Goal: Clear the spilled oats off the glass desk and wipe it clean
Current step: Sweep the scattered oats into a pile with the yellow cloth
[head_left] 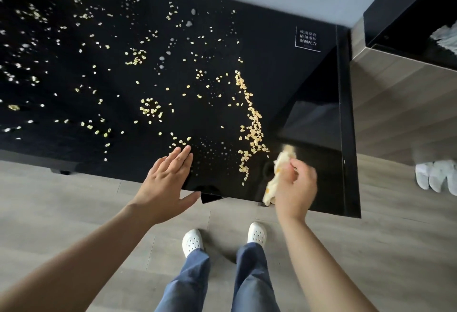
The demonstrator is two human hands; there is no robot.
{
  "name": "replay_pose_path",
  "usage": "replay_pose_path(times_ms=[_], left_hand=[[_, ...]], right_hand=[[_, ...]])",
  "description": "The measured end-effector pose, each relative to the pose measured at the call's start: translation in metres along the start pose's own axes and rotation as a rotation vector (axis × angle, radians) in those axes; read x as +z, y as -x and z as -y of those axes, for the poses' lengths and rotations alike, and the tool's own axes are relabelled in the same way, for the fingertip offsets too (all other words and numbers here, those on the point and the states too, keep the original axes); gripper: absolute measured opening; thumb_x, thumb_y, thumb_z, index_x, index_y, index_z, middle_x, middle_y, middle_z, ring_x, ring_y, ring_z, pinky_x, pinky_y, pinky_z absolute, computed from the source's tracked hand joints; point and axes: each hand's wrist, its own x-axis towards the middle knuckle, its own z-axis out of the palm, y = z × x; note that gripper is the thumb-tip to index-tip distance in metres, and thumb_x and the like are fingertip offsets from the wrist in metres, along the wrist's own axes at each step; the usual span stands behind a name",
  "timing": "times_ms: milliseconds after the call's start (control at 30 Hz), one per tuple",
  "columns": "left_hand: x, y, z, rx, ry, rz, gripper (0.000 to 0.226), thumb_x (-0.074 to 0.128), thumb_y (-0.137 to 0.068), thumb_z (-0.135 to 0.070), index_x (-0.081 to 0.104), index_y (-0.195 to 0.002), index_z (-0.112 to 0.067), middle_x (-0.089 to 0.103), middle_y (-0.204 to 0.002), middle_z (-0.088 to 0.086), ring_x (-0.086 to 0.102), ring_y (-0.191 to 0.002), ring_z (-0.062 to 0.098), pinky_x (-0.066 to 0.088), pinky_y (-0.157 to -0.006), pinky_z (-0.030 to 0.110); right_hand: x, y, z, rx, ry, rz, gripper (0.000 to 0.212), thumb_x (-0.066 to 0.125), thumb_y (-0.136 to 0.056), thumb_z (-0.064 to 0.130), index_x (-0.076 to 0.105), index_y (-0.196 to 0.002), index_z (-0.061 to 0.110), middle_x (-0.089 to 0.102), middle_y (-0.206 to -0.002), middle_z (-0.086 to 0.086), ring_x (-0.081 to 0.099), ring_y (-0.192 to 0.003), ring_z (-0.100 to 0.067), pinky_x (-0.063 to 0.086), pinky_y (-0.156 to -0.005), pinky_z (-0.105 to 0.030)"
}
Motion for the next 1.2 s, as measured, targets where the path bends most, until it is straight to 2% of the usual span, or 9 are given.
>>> replay_pose_path(times_ms=[133,233,333,433,567,700,933,1100,1200], left_hand=[[0.000,0.000,0.003,0.017,0.009,-0.013,0.094,0.024,-0.078,-0.070,0.020,-0.153,-0.014,0.003,-0.162,-0.004,0.000,-0.149,0.014,0.002,-0.119,0.031],[0.003,0.001,0.004,0.022,0.027,-0.022,0.094,0.027,-0.078,-0.070,0.023,-0.152,-0.013,0.007,-0.161,-0.002,0.003,-0.149,0.016,0.006,-0.120,0.034],[0.003,0.000,0.005,0.022,0.046,-0.026,0.094,0.024,-0.077,-0.070,0.021,-0.153,-0.015,0.003,-0.162,-0.005,-0.001,-0.149,0.014,0.000,-0.118,0.030],[0.001,-0.001,0.006,0.016,0.066,-0.046,0.094,0.020,-0.075,-0.071,0.021,-0.153,-0.018,0.002,-0.161,-0.007,-0.003,-0.149,0.012,-0.004,-0.116,0.026],[-0.001,0.000,0.003,0.006,0.076,-0.043,0.093,0.018,-0.075,-0.070,0.020,-0.153,-0.020,0.002,-0.162,-0.007,-0.003,-0.148,0.012,-0.007,-0.114,0.025],[0.001,-0.002,0.000,-0.032,0.060,-0.058,0.084,0.032,-0.078,-0.067,0.038,-0.147,-0.020,0.023,-0.158,-0.001,0.019,-0.146,0.019,0.011,-0.117,0.035],[0.001,-0.007,-0.007,-0.081,0.046,-0.091,0.070,0.044,-0.075,-0.060,0.057,-0.132,-0.021,0.048,-0.142,0.003,0.041,-0.127,0.022,0.032,-0.105,0.044],[-0.011,-0.018,-0.016,-0.179,0.096,-0.110,0.060,0.038,-0.079,-0.060,0.069,-0.115,-0.023,0.057,-0.129,-0.002,0.054,-0.113,0.024,0.042,-0.096,0.045],[-0.023,-0.035,-0.015,-0.226,0.203,-0.173,0.057,0.036,-0.084,-0.057,0.071,-0.106,-0.018,0.061,-0.117,-0.001,0.059,-0.104,0.025,0.046,-0.091,0.043]], right_hand=[[0.009,-0.005,-0.011,0.077,0.109,-0.038,0.022,0.051,-0.096,0.010,0.066,-0.112,0.010,0.058,-0.115,-0.010,0.061,-0.097,-0.025,0.053,-0.080,-0.038],[0.036,0.005,0.003,0.004,0.129,-0.051,0.021,0.053,-0.093,0.008,0.067,-0.109,0.008,0.060,-0.110,-0.012,0.061,-0.096,-0.031,0.051,-0.076,-0.040],[0.063,0.012,0.028,-0.056,0.091,-0.008,0.019,0.055,-0.092,0.010,0.068,-0.106,0.009,0.059,-0.105,-0.010,0.059,-0.091,-0.027,0.045,-0.070,-0.031],[0.079,0.017,0.051,-0.102,0.056,0.162,0.019,0.054,-0.093,0.013,0.067,-0.107,0.013,0.057,-0.109,-0.002,0.053,-0.089,-0.013,0.035,-0.069,-0.018],[0.057,0.003,0.059,-0.166,-0.032,0.216,0.020,0.054,-0.093,0.012,0.067,-0.108,0.013,0.056,-0.109,0.002,0.053,-0.090,-0.007,0.045,-0.075,-0.017],[0.021,-0.040,0.045,-0.171,0.099,0.129,0.021,0.053,-0.095,0.013,0.066,-0.111,0.010,0.057,-0.113,-0.003,0.053,-0.090,-0.010,0.037,-0.068,-0.009],[0.053,-0.048,0.030,-0.056,0.172,0.089,0.023,0.050,-0.097,0.016,0.064,-0.115,0.012,0.057,-0.115,-0.008,0.062,-0.096,-0.022,0.046,-0.072,-0.025],[0.084,-0.045,0.062,-0.150,0.058,0.302,0.020,0.055,-0.094,0.015,0.066,-0.110,0.018,0.055,-0.113,0.003,0.058,-0.098,-0.014,0.044,-0.076,-0.020],[0.085,-0.045,0.075,-0.156,0.018,0.453,0.014,0.056,-0.095,0.017,0.066,-0.104,0.019,0.052,-0.107,0.010,0.054,-0.094,-0.006,0.039,-0.068,-0.005]])
